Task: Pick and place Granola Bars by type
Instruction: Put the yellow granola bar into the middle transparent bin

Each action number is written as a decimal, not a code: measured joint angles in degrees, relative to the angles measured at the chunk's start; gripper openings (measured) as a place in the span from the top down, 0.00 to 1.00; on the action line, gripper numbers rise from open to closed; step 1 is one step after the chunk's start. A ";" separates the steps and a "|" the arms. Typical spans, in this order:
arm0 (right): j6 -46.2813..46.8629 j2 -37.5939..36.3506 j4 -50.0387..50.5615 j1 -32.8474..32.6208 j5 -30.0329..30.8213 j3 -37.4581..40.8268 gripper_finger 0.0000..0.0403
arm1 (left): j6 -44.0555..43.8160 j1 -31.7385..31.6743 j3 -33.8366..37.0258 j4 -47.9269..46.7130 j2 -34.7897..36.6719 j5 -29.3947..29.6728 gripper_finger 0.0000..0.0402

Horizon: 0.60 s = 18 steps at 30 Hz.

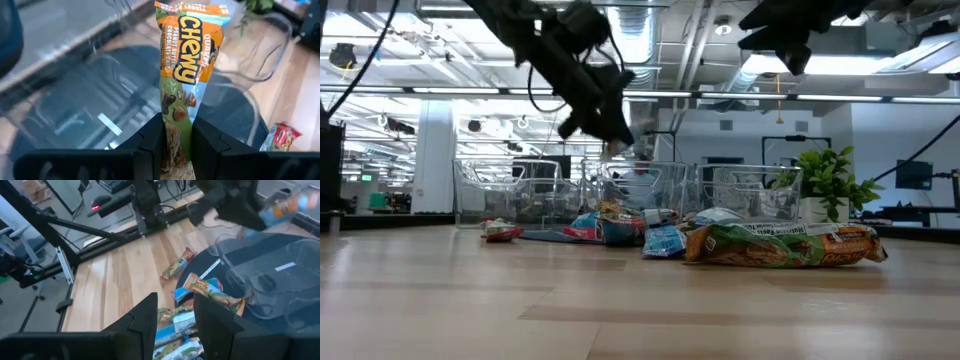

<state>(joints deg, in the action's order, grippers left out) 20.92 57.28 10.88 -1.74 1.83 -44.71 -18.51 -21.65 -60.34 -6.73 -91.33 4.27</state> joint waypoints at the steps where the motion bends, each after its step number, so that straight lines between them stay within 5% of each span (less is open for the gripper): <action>1: 0.37 0.45 -0.20 0.00 -0.01 0.01 0.71 | -0.38 -0.33 0.00 -0.04 -0.62 -0.77 0.83; 12: 5.04 5.38 -1.15 -0.11 0.00 0.02 0.71 | 5.35 -1.44 0.00 0.77 -1.31 -2.44 0.82; 18: 5.19 6.97 -0.76 -0.50 -0.43 0.07 0.71 | 7.06 -1.33 0.00 1.72 -1.31 -2.44 0.67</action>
<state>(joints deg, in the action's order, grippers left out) 26.11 64.25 10.12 -2.24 1.40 -44.64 -11.44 -22.98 -60.34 -5.01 -92.64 1.83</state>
